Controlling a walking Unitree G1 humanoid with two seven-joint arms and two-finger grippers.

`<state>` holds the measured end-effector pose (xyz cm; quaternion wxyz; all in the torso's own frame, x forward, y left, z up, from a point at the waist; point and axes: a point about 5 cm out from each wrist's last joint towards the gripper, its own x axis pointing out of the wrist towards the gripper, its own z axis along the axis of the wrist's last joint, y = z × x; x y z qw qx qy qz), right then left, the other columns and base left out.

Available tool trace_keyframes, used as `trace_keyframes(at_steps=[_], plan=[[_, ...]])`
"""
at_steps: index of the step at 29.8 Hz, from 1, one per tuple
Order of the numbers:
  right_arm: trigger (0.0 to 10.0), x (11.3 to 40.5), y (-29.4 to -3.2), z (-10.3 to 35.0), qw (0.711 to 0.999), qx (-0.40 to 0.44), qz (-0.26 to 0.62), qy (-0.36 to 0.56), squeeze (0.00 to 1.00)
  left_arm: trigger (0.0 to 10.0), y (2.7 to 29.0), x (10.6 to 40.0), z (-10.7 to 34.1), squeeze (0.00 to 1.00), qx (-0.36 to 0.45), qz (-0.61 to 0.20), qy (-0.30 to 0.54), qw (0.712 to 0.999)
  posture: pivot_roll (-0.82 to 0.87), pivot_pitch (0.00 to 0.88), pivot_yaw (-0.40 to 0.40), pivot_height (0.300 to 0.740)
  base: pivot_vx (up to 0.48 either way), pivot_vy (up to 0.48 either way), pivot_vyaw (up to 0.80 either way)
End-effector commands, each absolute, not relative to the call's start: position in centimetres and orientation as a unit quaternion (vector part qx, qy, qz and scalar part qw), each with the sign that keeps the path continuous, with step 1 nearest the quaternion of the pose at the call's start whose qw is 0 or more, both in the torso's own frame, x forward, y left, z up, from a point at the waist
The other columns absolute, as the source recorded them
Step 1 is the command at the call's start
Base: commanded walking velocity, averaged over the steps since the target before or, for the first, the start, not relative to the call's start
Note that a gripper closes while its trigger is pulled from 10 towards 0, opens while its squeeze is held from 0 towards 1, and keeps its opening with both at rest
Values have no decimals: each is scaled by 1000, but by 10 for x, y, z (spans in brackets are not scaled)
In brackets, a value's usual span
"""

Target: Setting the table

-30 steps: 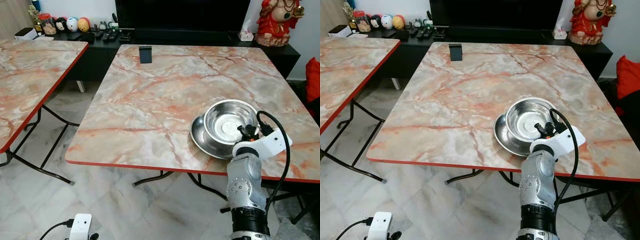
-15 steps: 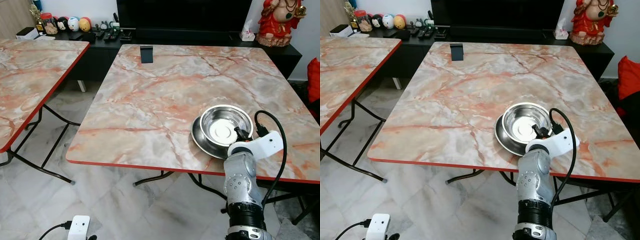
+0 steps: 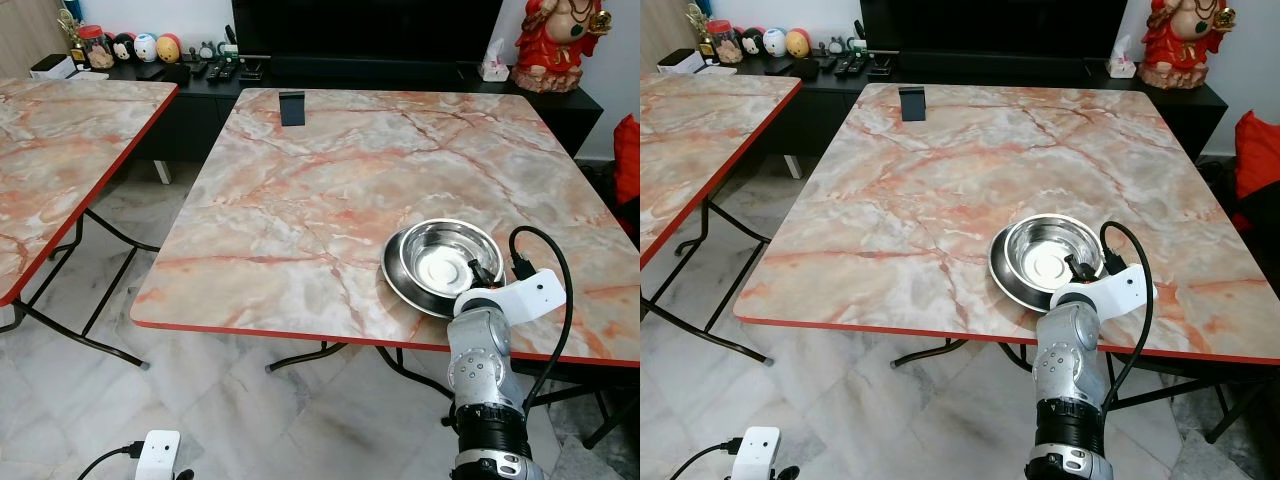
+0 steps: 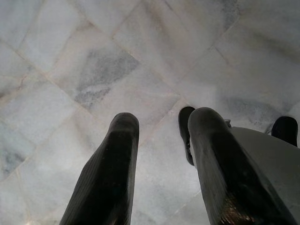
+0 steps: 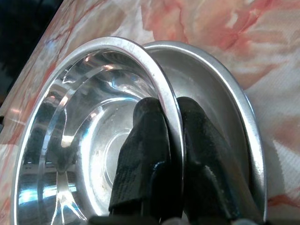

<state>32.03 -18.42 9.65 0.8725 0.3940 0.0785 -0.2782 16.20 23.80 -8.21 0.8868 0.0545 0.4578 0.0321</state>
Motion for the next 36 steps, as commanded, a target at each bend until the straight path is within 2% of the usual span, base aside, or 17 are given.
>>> trace_keyframes(at_steps=[1,36], plan=[[10000,323,-183,98,867,404,-279,79,0,10000,237,159,-84,0,52,33,467,882,-48,0,-2,740,0,0,0],[10000,335,-182,101,860,426,-272,65,0,10000,239,157,-84,0,52,36,468,882,-40,0,-2,740,0,0,0]])
